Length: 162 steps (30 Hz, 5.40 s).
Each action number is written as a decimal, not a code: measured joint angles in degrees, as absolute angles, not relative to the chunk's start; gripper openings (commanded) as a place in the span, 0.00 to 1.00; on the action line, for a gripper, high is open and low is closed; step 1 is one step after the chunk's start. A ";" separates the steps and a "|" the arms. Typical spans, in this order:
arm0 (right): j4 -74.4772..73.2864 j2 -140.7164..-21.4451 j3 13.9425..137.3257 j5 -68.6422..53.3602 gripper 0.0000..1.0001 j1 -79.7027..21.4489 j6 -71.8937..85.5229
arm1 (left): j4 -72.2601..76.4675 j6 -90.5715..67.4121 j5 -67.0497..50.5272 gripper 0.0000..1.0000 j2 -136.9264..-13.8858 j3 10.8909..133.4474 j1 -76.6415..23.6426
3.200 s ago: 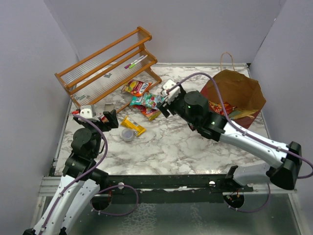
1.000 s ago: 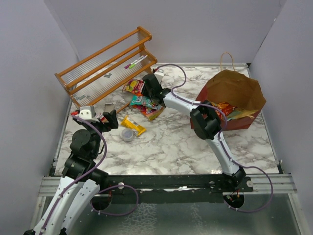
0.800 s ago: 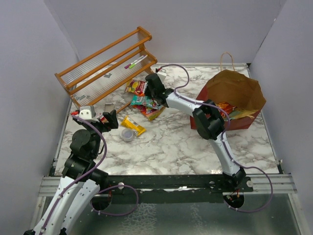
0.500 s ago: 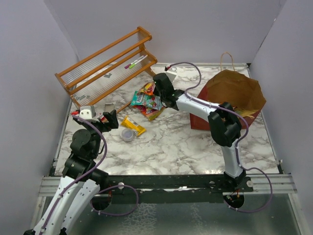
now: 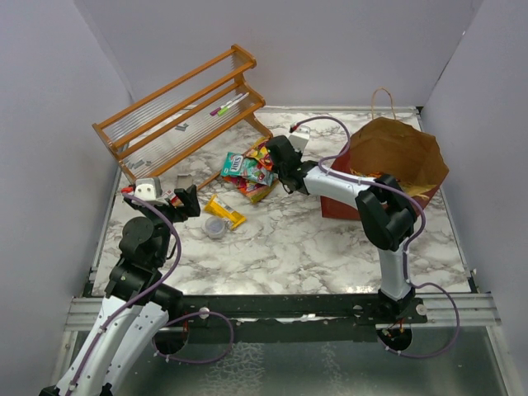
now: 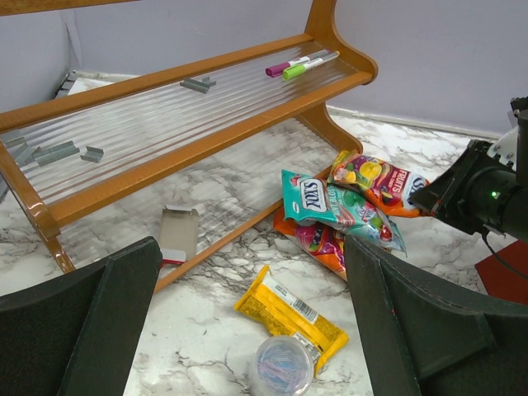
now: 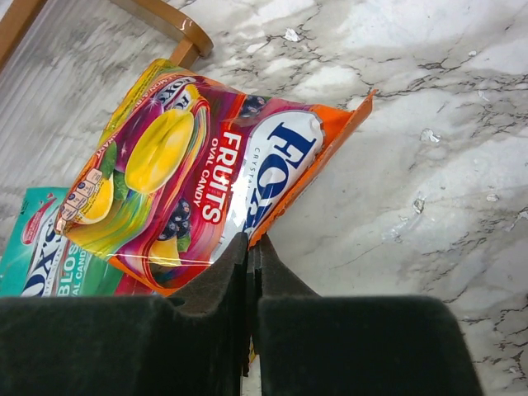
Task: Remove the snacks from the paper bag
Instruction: Move the snack to the center of the board, then adjust the paper bag at the center of the board.
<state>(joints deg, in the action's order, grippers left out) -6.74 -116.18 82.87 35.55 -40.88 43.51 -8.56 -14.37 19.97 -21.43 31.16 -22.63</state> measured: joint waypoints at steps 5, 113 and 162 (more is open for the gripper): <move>-7.18 -116.73 82.87 35.38 0.30 -40.75 42.92 | -8.56 -14.37 19.94 0.95 -21.50 31.16 -22.63; -3.79 -38.59 58.28 55.35 0.01 -40.10 -7.46 | -8.60 -14.52 19.33 0.95 -23.03 31.16 -22.63; -19.22 -46.17 59.27 -18.50 0.02 -31.81 -4.97 | -6.35 -23.14 4.67 0.96 -27.66 31.16 -24.84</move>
<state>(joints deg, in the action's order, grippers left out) -19.22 -46.17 59.27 -18.50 -31.81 -4.97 -6.35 -23.14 4.67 -27.66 31.16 -24.84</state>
